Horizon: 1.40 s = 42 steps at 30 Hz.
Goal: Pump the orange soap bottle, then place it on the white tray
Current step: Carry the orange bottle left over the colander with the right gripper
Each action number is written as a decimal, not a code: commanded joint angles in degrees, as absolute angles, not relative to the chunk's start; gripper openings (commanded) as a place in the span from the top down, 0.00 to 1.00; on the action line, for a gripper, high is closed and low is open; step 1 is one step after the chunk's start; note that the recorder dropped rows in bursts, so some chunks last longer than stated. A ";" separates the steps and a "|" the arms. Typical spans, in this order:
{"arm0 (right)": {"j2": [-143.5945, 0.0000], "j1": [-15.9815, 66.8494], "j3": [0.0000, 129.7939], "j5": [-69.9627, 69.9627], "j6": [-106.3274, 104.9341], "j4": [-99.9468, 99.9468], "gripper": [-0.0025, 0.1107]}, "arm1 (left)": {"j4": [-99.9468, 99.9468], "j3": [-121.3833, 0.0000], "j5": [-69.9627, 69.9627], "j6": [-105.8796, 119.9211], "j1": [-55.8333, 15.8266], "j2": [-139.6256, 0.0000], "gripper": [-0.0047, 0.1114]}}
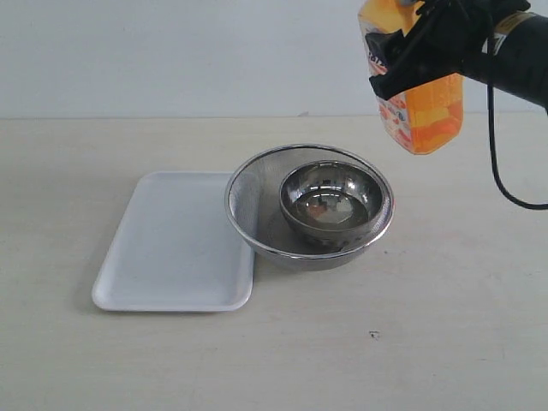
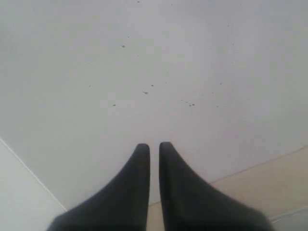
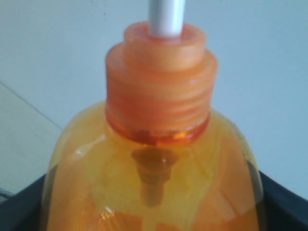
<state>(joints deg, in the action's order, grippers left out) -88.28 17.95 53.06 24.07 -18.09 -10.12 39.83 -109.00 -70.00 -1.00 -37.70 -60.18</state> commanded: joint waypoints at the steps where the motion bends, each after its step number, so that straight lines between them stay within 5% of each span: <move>1: -85.80 20.04 55.02 28.86 -18.10 -10.93 0.98 | 39.87 -108.78 -69.96 -1.58 -37.88 -60.02 0.92; 42: -85.80 37.99 61.79 24.58 -10.99 -11.08 0.98 | 39.87 -108.78 -69.96 -1.58 -37.88 -60.02 0.92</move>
